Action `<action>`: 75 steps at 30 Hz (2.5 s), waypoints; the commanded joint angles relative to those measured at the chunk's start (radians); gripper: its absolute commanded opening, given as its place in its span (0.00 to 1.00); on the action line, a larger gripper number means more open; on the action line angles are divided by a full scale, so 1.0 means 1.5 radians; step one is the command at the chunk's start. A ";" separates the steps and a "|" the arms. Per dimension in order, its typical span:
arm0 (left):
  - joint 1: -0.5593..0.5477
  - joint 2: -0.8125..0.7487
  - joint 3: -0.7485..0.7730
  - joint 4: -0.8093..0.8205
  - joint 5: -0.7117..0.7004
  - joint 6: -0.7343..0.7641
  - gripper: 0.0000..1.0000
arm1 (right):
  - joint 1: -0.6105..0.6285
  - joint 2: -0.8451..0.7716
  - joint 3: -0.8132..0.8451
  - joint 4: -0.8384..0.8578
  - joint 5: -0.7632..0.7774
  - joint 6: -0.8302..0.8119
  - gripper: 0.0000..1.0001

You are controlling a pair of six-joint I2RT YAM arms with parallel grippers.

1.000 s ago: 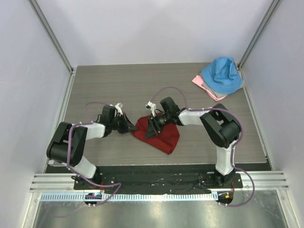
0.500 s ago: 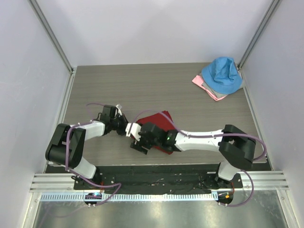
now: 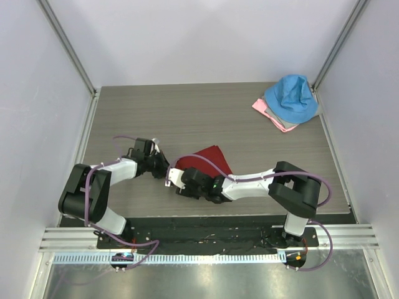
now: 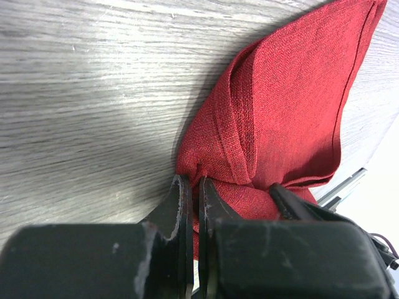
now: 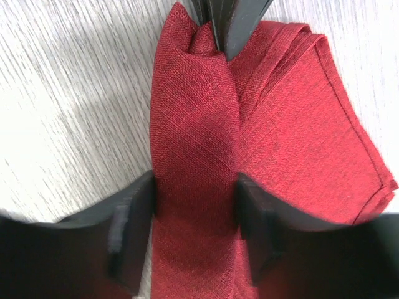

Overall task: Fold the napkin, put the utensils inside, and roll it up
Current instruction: Roll the napkin with the utensil

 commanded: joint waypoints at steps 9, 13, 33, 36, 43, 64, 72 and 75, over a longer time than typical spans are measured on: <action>0.019 -0.104 0.010 -0.078 -0.090 0.035 0.66 | -0.093 -0.013 -0.039 0.017 -0.318 0.099 0.32; 0.030 -0.184 0.000 -0.121 -0.162 0.051 0.80 | -0.132 -0.021 -0.046 0.032 -0.444 0.138 0.31; 0.001 -0.237 -0.118 0.104 -0.009 0.066 0.67 | -0.316 0.149 0.018 0.165 -0.874 0.339 0.30; -0.012 -0.223 -0.125 0.133 0.009 0.066 0.66 | -0.334 0.174 0.021 0.204 -0.891 0.379 0.30; -0.027 -0.171 -0.125 0.169 0.020 0.070 0.54 | -0.348 0.201 0.030 0.207 -0.890 0.388 0.30; -0.034 -0.130 -0.136 0.336 0.022 -0.058 0.42 | -0.352 0.210 0.041 0.148 -0.857 0.351 0.28; -0.033 -0.236 -0.166 0.323 -0.055 -0.041 0.54 | -0.352 0.215 0.043 0.141 -0.853 0.347 0.28; -0.033 -0.274 -0.160 0.245 -0.095 -0.012 0.55 | -0.352 0.215 0.045 0.139 -0.852 0.347 0.27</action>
